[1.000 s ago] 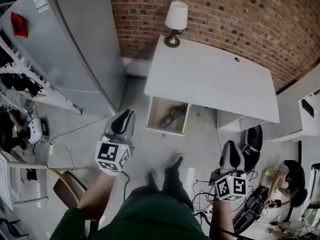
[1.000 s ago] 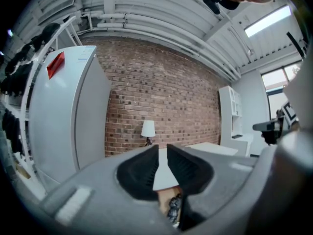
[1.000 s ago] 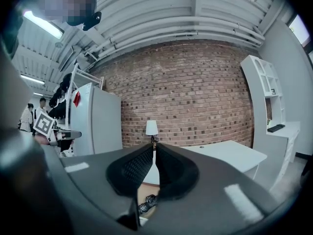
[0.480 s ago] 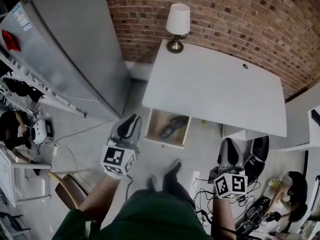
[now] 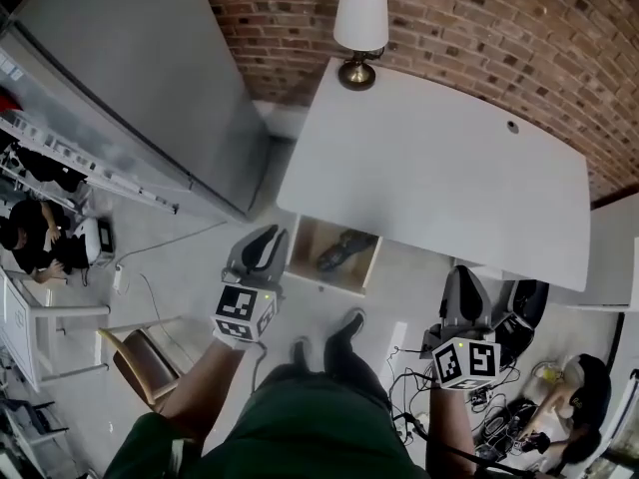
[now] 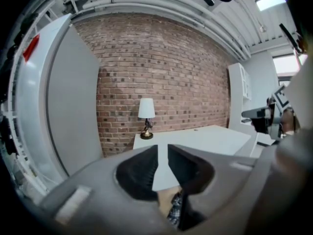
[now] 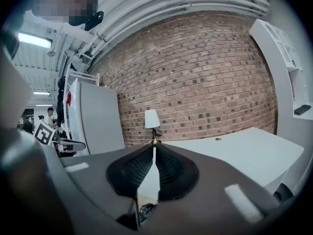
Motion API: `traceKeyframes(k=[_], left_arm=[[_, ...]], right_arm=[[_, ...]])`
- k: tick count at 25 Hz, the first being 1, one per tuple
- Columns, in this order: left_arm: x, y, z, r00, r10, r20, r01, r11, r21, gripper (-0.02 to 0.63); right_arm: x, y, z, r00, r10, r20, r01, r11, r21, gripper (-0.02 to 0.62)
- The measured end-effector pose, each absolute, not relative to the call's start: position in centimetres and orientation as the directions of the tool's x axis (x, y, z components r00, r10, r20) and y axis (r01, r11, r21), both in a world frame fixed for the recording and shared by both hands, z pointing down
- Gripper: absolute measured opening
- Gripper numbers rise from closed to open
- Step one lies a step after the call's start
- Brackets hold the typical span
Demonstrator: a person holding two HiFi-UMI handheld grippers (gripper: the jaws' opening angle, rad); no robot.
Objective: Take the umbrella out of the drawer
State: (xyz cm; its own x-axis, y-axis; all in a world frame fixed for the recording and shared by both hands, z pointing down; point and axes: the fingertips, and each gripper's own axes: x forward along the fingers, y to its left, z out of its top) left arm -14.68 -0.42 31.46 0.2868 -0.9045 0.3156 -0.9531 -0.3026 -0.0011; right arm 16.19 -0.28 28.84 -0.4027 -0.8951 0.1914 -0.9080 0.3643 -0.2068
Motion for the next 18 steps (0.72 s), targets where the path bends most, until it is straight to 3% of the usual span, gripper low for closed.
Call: traceKeyframes(k=[6,13,18], left_arm=[[-13.1,-2.0,34.4,0.287,-0.886,0.364,-0.949,-0.314,-0.015,0.061],[-9.7,-1.7,42.3,0.372,-0.790,0.487,-0.904,-0.428,-0.003,0.060],[-8.2,-1.8,50.1,0.430,-0.679,0.596,-0.853,-0.521,0.022,0.120]], right_arm=[[17.1,-2.7,31.0,-0.429,-0.878,0.211,-0.895,0.383,-0.227,0.015],[18.2,-3.7,34.1,-0.424,-0.869,0.254,-0.898,0.369,-0.238,0.015],[18.3,-3.2,37.2,-0.399,-0.866,0.302,-0.910,0.334,-0.244,0.015]])
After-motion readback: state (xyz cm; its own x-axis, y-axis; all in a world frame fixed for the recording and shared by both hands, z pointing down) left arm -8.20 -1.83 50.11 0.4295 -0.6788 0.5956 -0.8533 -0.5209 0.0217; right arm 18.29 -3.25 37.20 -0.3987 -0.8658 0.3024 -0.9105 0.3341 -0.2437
